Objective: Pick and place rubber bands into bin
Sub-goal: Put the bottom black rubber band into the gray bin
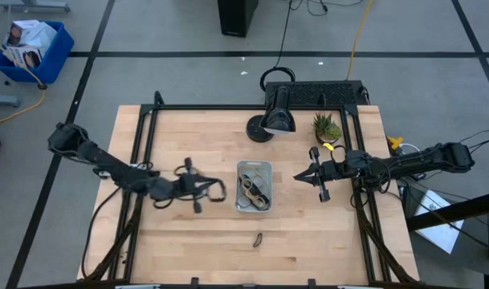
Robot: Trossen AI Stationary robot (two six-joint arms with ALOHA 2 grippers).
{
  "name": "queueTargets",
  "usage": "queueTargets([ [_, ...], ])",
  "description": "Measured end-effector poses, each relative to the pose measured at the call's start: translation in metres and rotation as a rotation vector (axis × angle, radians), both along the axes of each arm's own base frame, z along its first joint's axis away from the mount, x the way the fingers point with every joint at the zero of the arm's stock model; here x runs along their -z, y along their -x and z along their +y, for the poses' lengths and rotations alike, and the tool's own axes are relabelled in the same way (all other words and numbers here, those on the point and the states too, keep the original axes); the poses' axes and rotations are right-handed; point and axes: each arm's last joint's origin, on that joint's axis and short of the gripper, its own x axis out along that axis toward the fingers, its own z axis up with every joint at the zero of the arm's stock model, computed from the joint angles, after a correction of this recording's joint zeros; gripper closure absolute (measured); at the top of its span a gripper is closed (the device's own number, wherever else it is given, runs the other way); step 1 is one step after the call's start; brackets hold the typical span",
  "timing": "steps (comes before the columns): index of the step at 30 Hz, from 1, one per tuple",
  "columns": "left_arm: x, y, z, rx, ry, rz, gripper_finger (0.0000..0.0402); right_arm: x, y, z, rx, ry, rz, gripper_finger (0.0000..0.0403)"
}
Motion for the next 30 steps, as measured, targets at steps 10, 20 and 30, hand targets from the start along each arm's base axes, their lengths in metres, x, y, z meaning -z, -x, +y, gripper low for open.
queueTargets([
  [10, -0.031, -0.087, 0.008, 0.040, -0.117, 0.177, 0.0398, 0.000, 0.000, 0.000, 0.000, -0.010, 0.002, 0.0399],
  [20, 0.014, -0.132, 0.022, 0.036, -0.101, 0.351, 0.0396, 0.001, 0.000, 0.000, 0.000, -0.014, 0.017, 0.0399],
  [30, 0.011, -0.139, 0.025, 0.034, -0.033, 0.321, 0.0322, 0.001, 0.000, 0.000, 0.000, -0.012, 0.017, 0.0399],
])
